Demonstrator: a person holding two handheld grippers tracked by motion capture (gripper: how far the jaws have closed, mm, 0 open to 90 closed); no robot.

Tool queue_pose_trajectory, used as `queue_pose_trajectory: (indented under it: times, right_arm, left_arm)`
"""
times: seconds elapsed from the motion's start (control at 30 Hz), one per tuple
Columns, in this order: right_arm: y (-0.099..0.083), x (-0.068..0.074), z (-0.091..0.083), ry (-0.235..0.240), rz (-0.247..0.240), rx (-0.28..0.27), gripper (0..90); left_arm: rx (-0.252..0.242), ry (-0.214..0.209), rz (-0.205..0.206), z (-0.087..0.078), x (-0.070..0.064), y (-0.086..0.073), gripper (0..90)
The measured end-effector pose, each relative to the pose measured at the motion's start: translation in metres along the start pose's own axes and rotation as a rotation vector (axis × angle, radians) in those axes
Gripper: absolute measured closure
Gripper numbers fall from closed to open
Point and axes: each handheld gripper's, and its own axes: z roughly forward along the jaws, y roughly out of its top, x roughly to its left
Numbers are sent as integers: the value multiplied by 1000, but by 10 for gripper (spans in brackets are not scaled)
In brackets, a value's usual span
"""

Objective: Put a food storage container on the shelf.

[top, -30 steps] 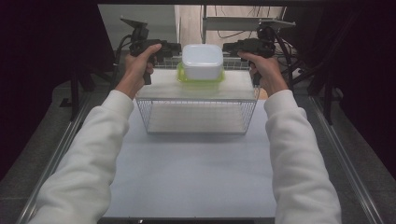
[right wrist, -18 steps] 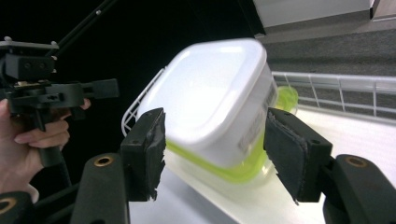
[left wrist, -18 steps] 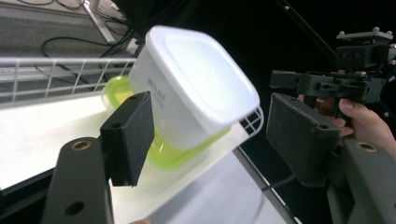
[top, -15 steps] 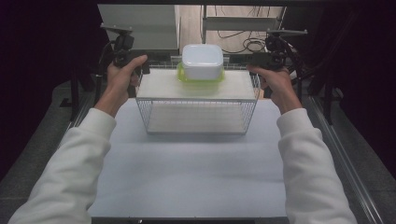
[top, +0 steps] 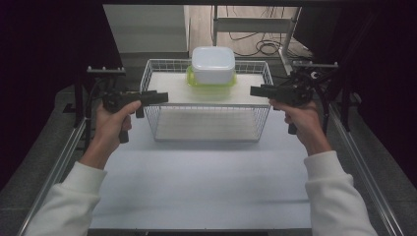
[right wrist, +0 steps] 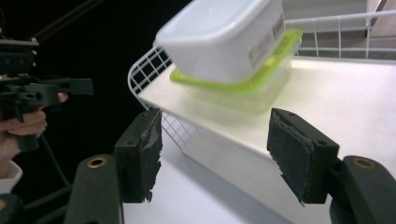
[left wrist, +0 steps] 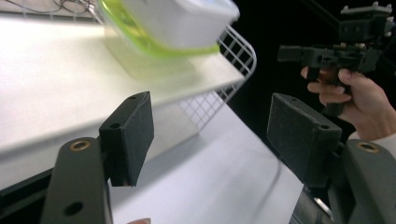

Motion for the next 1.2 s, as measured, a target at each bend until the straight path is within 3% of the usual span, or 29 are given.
queue_pose_trajectory:
  times: [0.23,0.37,0.5,0.67,0.8,0.87,1.0,1.2]
  right_arm:
    - [-54,4,-12,-20,-71,13,339]
    - [-86,5,-20,-27,-98,15,335]
    - [-120,6,-19,-52,-113,35,333]
    - [-156,1,-15,-69,-116,88,318]
    - [-175,-2,-10,-77,-98,110,313]
    - [-181,-1,-5,-117,-137,149,304]
    - [-188,-6,1,-112,-118,160,291]
    - [-203,-24,6,-152,-102,201,272]
  left_arm:
    - [51,40,72,3,-7,-55,310]
    - [91,69,92,8,-5,-88,311]
    - [149,81,72,18,2,-120,311]
    - [220,133,58,21,15,-157,309]
    - [239,176,43,18,24,-173,303]
    - [247,191,48,20,26,-178,290]
    - [246,207,47,21,30,-181,283]
    - [273,254,64,26,37,-187,279]
